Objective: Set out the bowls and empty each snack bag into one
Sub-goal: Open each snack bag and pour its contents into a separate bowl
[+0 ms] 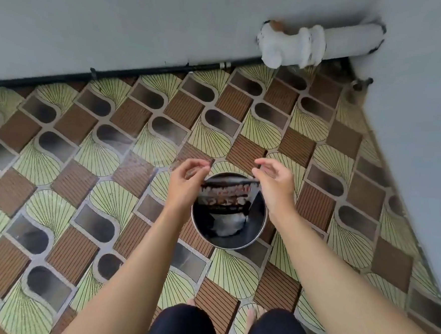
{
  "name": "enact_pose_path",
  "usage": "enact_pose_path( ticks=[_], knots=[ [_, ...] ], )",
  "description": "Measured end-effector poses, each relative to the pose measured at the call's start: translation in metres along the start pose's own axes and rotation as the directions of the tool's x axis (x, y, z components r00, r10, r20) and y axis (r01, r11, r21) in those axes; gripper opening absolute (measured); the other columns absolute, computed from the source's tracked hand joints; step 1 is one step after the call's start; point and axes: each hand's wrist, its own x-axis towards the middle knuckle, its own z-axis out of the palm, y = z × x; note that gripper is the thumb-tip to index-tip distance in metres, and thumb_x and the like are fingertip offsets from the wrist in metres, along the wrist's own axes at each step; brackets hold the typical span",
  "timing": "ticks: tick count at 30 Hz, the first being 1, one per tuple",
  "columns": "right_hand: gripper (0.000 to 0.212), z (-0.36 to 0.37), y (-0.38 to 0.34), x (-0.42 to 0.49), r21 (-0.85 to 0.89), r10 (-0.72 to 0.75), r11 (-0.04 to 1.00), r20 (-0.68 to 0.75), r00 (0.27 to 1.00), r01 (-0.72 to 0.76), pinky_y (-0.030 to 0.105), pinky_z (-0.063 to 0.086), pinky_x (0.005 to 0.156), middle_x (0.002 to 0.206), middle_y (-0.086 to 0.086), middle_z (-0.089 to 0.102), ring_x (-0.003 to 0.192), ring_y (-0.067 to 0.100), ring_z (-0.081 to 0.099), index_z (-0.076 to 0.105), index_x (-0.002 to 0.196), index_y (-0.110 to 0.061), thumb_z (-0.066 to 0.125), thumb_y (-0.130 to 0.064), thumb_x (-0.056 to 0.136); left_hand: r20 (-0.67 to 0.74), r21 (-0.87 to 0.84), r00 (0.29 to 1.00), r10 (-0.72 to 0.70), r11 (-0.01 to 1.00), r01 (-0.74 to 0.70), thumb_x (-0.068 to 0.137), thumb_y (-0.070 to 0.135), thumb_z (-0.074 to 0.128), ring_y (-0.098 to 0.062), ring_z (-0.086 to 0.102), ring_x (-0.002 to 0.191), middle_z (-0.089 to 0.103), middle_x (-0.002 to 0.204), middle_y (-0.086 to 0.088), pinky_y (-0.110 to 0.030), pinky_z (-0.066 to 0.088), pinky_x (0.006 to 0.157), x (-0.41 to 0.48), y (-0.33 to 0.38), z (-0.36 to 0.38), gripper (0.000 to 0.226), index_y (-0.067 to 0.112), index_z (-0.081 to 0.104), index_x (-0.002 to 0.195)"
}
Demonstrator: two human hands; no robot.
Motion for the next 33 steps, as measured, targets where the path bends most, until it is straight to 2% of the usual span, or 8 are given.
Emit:
enact_pose_path(
  ticks=[3, 8, 14, 17, 21, 26, 30, 33],
  knots=[
    [0.020, -0.005, -0.015, -0.013, 0.032, 0.015, 0.999, 0.000, 1.000, -0.015, 0.017, 0.045, 0.085, 0.105, -0.017, 0.067, 0.107, -0.003, 0.059, 0.072, 0.096, -0.026, 0.068, -0.007, 0.090, 0.003, 0.012, 1.000, 0.018, 1.000, -0.018, 0.098, 0.016, 0.065, 0.006, 0.060, 0.096, 0.068, 0.106, 0.016, -0.017, 0.043, 0.069, -0.014, 0.016, -0.003, 0.012, 0.011, 0.068, 0.108],
    [0.020, -0.016, -0.092, -0.047, 0.042, -0.092, 0.995, 0.027, 0.995, 0.091, 0.024, 0.053, 0.095, 0.105, -0.006, 0.072, 0.105, 0.007, 0.067, 0.072, 0.103, -0.023, 0.069, -0.009, 0.090, 0.037, -0.029, 0.995, 0.090, 0.996, -0.089, 0.098, 0.020, 0.066, -0.016, 0.066, 0.105, 0.071, 0.112, -0.005, -0.028, 0.047, 0.083, -0.048, 0.096, -0.015, 0.008, 0.022, 0.069, 0.105],
    [0.014, -0.033, -0.233, -0.109, 0.065, -0.251, 0.967, 0.066, 0.966, 0.247, 0.024, 0.055, 0.090, 0.100, -0.005, 0.074, 0.098, 0.006, 0.069, 0.072, 0.102, -0.023, 0.070, -0.015, 0.091, 0.062, -0.051, 0.970, 0.233, 0.972, -0.230, 0.098, 0.022, 0.066, -0.017, 0.072, 0.094, 0.076, 0.106, -0.009, -0.041, 0.054, 0.091, -0.123, 0.233, -0.032, 0.008, 0.024, 0.067, 0.106],
    [0.011, -0.044, -0.302, -0.145, 0.047, -0.318, 0.948, 0.086, 0.944, 0.315, 0.031, 0.058, 0.088, 0.097, -0.007, 0.074, 0.096, 0.007, 0.069, 0.072, 0.100, -0.028, 0.070, -0.021, 0.091, 0.092, -0.065, 0.952, 0.293, 0.955, -0.288, 0.099, 0.018, 0.065, -0.019, 0.071, 0.088, 0.076, 0.101, -0.015, -0.039, 0.056, 0.085, -0.166, 0.299, -0.039, 0.008, 0.019, 0.068, 0.106],
    [0.013, -0.071, -0.393, -0.194, 0.082, -0.388, 0.921, 0.075, 0.919, 0.382, 0.041, 0.060, 0.089, 0.096, -0.001, 0.075, 0.092, 0.012, 0.072, 0.071, 0.103, -0.025, 0.067, -0.017, 0.094, 0.145, -0.097, 0.917, 0.373, 0.927, -0.362, 0.102, 0.015, 0.061, -0.021, 0.063, 0.081, 0.067, 0.085, -0.008, -0.022, 0.055, 0.069, -0.228, 0.382, -0.041, 0.011, 0.009, 0.065, 0.109],
    [0.013, -0.125, -0.490, -0.257, 0.126, -0.529, 0.839, -0.036, 0.848, 0.529, 0.039, 0.060, 0.086, 0.092, 0.003, 0.074, 0.088, 0.017, 0.072, 0.070, 0.105, -0.022, 0.065, -0.015, 0.096, 0.269, -0.104, 0.800, 0.537, 0.842, -0.530, 0.100, 0.024, 0.064, -0.014, 0.063, 0.077, 0.066, 0.075, 0.005, -0.040, 0.056, 0.085, -0.306, 0.471, -0.034, 0.009, 0.018, 0.067, 0.107],
    [0.010, -0.185, -0.538, -0.303, 0.092, -0.641, 0.749, -0.150, 0.753, 0.656, 0.030, 0.058, 0.082, 0.088, 0.007, 0.073, 0.085, 0.017, 0.071, 0.070, 0.102, -0.018, 0.065, -0.012, 0.096, 0.381, -0.139, 0.626, 0.681, 0.711, -0.689, 0.100, 0.018, 0.065, -0.012, 0.062, 0.071, 0.061, 0.074, 0.001, -0.032, 0.054, 0.077, -0.361, 0.523, -0.004, 0.005, 0.017, 0.067, 0.104],
    [0.009, -0.233, -0.552, -0.326, 0.012, -0.689, 0.704, -0.234, 0.686, 0.711, 0.032, 0.058, 0.085, 0.089, 0.004, 0.072, 0.087, 0.017, 0.071, 0.069, 0.102, -0.019, 0.066, -0.015, 0.095, 0.451, -0.157, 0.518, 0.727, 0.636, -0.755, 0.098, 0.019, 0.068, -0.011, 0.062, 0.072, 0.063, 0.075, -0.001, -0.026, 0.053, 0.069, -0.386, 0.547, 0.030, 0.002, 0.020, 0.069, 0.098]
  ],
)
